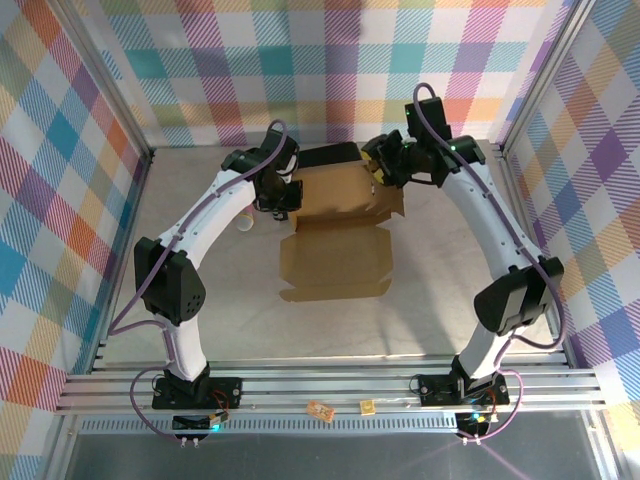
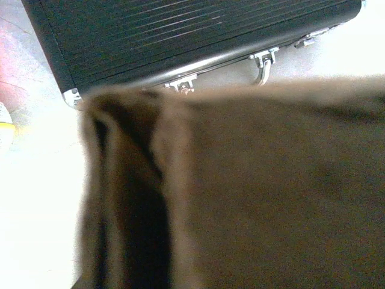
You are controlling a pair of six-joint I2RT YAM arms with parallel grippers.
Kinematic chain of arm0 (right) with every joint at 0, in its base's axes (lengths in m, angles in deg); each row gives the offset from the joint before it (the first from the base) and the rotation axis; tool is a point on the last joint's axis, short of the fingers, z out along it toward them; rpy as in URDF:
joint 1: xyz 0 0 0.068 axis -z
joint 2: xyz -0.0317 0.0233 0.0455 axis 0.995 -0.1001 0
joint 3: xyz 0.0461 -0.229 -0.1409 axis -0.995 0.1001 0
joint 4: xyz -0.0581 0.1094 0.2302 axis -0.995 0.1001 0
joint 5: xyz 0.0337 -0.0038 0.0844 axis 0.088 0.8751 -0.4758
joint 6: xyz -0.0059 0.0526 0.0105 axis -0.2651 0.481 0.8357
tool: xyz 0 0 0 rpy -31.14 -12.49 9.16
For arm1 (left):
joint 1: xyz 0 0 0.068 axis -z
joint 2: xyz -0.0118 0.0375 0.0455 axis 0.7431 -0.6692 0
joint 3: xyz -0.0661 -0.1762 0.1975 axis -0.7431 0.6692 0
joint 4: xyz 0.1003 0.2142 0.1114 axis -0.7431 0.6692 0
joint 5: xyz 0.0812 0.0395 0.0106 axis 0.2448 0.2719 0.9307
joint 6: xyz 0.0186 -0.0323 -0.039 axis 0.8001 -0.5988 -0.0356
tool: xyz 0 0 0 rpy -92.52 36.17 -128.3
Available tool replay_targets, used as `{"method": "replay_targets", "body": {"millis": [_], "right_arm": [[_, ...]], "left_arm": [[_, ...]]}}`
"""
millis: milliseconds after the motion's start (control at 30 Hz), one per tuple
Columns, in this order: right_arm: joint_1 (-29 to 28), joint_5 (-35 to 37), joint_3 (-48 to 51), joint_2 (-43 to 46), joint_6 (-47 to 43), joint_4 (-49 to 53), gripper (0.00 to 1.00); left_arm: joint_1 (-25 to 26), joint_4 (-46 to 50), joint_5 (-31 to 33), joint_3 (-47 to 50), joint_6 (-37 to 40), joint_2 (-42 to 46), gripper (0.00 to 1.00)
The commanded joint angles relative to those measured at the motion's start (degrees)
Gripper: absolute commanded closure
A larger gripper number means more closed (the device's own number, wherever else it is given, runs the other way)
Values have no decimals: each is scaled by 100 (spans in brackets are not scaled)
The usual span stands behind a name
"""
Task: Fold the paper box
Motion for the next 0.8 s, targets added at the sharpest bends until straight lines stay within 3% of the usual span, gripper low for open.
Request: {"method": "replay_targets", "body": {"millis": [0, 33, 100, 200, 367, 500, 767], "right_arm": [[158, 350, 538, 1023, -517, -120, 50], [245, 351, 927, 1334, -517, -251, 52], [444, 153, 2000, 2024, -403, -895, 66], [462, -69, 2880, 2415, -240, -1078, 81], [279, 127, 3538, 2445, -131, -1122, 91], [296, 191, 3199, 1930, -407, -647, 92], [243, 727, 3086, 1475, -629, -686, 71]], "left_arm": [[-12, 286, 118, -301, 39, -39, 100], [-21, 338, 143, -354, 39, -57, 100], [-22, 445, 187, -448, 26, -99, 100], [-22, 547, 252, -503, 3, -120, 100], [-22, 611, 284, -577, -14, -146, 100], [-22, 646, 275, -626, -40, -146, 100], [-22, 672, 236, -613, -61, -85, 100]]}}
